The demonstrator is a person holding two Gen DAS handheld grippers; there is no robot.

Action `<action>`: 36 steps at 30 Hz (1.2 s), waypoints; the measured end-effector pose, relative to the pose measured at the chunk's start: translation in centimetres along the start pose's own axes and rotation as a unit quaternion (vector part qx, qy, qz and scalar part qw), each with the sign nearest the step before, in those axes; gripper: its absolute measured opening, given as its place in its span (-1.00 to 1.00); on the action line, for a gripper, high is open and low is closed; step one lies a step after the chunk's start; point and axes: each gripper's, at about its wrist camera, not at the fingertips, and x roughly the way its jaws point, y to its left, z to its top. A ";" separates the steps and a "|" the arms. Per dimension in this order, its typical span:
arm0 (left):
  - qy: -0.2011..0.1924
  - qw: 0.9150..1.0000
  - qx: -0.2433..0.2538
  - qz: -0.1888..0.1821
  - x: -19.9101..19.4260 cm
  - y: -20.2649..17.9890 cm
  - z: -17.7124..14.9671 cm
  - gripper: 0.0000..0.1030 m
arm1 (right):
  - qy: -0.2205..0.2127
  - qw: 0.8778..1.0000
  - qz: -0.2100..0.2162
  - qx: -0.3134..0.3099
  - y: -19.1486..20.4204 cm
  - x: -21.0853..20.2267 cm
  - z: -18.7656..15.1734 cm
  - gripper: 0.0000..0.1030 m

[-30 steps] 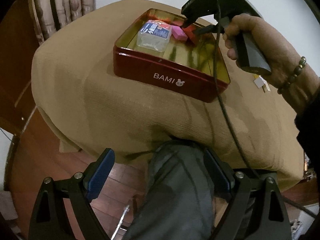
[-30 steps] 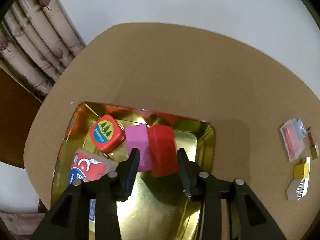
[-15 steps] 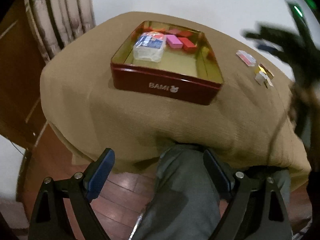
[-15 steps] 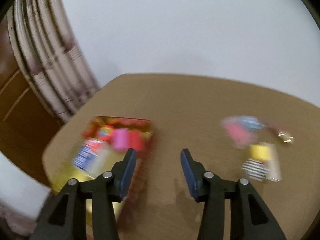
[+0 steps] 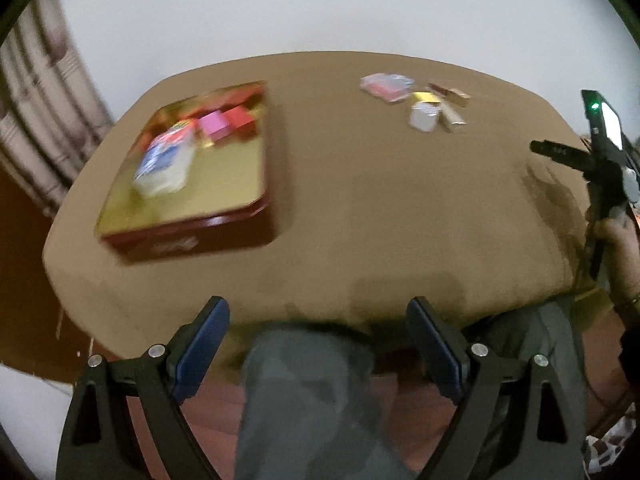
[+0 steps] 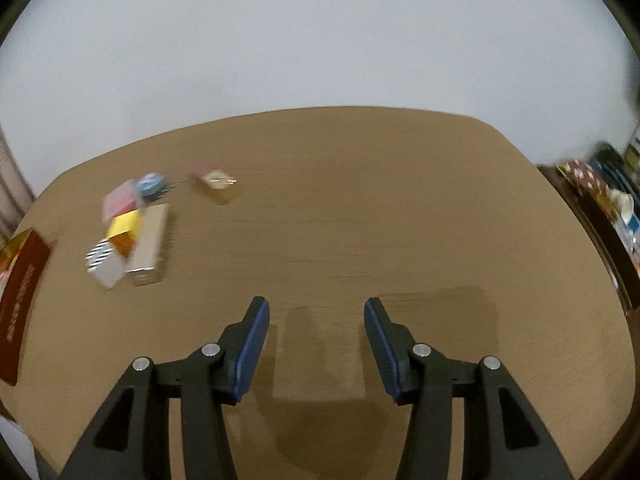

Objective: Organize rigid objects
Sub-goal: 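Grasp the black-and-white zigzag cube with the left gripper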

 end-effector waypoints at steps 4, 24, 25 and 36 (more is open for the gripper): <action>0.019 1.000 0.012 -0.016 2.0 -2.3 2.9 0.71 | 0.009 1.000 0.004 0.024 -1.5 1.6 -0.7 -0.02; 0.109 0.971 -0.184 -0.108 16.2 -6.2 18.1 0.45 | -0.028 0.993 0.097 0.062 -2.5 1.1 -1.5 0.03; 0.115 0.967 -0.199 -0.113 16.7 -6.1 18.3 0.43 | -0.030 0.993 0.099 0.063 -2.5 1.1 -1.6 0.03; 0.127 0.966 -0.209 -0.088 18.9 -6.6 20.0 0.42 | -0.038 0.990 0.118 0.065 -2.8 0.4 -1.9 0.03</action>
